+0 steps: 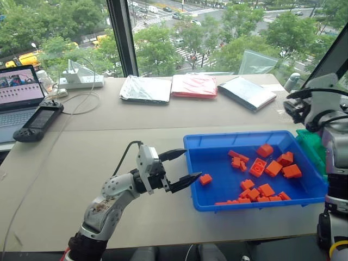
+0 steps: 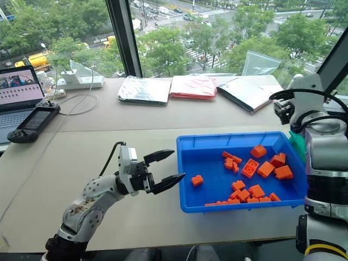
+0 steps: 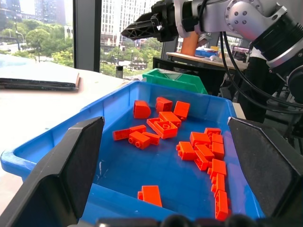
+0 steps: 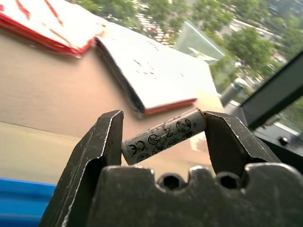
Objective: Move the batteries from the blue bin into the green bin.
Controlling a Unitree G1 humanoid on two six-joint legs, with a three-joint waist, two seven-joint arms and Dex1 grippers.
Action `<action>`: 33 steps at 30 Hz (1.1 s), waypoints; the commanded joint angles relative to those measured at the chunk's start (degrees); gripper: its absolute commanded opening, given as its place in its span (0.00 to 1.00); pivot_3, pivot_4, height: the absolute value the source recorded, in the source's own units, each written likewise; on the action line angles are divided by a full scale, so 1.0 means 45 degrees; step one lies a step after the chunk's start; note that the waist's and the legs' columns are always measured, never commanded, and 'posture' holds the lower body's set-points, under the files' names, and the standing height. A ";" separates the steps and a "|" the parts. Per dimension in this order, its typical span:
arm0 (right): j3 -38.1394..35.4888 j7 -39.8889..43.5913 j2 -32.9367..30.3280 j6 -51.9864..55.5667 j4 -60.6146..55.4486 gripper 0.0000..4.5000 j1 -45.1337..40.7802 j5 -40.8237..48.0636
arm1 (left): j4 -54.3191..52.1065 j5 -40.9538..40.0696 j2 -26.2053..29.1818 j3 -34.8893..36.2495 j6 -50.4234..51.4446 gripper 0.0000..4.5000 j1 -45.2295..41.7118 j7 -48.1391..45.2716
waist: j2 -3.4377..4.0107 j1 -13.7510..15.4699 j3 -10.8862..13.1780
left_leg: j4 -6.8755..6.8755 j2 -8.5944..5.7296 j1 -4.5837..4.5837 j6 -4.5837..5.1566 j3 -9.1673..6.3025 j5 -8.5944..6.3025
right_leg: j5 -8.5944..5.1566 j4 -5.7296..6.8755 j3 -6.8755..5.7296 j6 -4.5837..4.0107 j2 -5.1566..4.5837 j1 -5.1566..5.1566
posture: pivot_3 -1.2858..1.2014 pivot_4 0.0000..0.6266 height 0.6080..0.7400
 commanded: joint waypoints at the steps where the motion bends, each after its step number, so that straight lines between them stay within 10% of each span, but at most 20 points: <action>1: -0.0927 -0.0683 -0.0036 -0.0156 -0.0235 0.54 -0.0109 0.0041 | -0.0230 -0.0106 -0.0030 0.0018 -0.0061 1.00 -0.0136 -0.0137 | 0.0000 0.0016 0.0000 | 0.0001 0.0000 0.0000 0.0000 0.0001 0.0000 | 0.0000 -0.0001 0.0000 0.0000 0.0000 0.0000 | 0.52 0.24 1.00; 3: -0.0997 -0.0659 0.0059 -0.0146 -0.0308 0.54 -0.0108 0.0190 | -0.0238 -0.0103 -0.0038 0.0013 -0.0076 1.00 -0.0116 -0.0153 | 0.0000 0.0019 0.0000 | 0.0005 -0.0003 -0.0002 0.0000 0.0001 0.0000 | 0.0000 -0.0004 0.0000 0.0001 -0.0003 0.0003 | 0.52 0.24 1.00; 8: -0.1138 -0.0686 0.0193 -0.0129 -0.0569 0.96 -0.0053 0.0289 | -0.0259 -0.0098 -0.0044 0.0021 -0.0087 1.00 -0.0086 -0.0154 | 0.0004 0.0016 0.0000 | 0.0005 -0.0001 0.0002 0.0000 0.0003 0.0000 | 0.0000 -0.0001 0.0002 0.0001 -0.0001 0.0006 | 0.52 0.24 1.00; 18: -0.0746 -0.0030 0.0252 -0.1105 -0.1070 0.98 -0.0454 0.0868 | -0.0115 -0.0049 -0.0121 0.0046 -0.0232 1.00 -0.0073 -0.0152 | 0.0004 0.0026 0.0000 | 0.0006 -0.0002 0.0000 0.0000 0.0003 0.0000 | 0.0000 -0.0004 0.0002 0.0001 -0.0003 0.0006 | 0.52 0.24 1.00; 26: 0.1534 0.7616 -0.0768 -0.1291 -0.5682 0.98 0.3042 0.4435 | -0.0006 0.0061 -0.0164 0.0133 -0.0430 1.00 0.0091 -0.0171 | 0.0006 0.0019 0.0000 | 0.0000 0.0014 0.0004 0.0004 -0.0017 -0.0002 | 0.0000 -0.0010 -0.0011 0.0001 0.0014 0.0019 | 0.52 0.24 1.00; 33: -0.1023 1.2934 -0.2447 -0.0531 -0.9743 0.98 0.8583 0.8699 | 0.0020 0.0099 -0.0141 0.0250 -0.0478 1.00 0.0135 -0.0175 | 0.0007 0.0372 0.0002 | 0.0033 -0.0002 -0.0041 0.0023 -0.0055 -0.0014 | -0.0005 -0.0037 -0.0023 0.0027 -0.0030 0.0024 | 0.52 0.24 1.00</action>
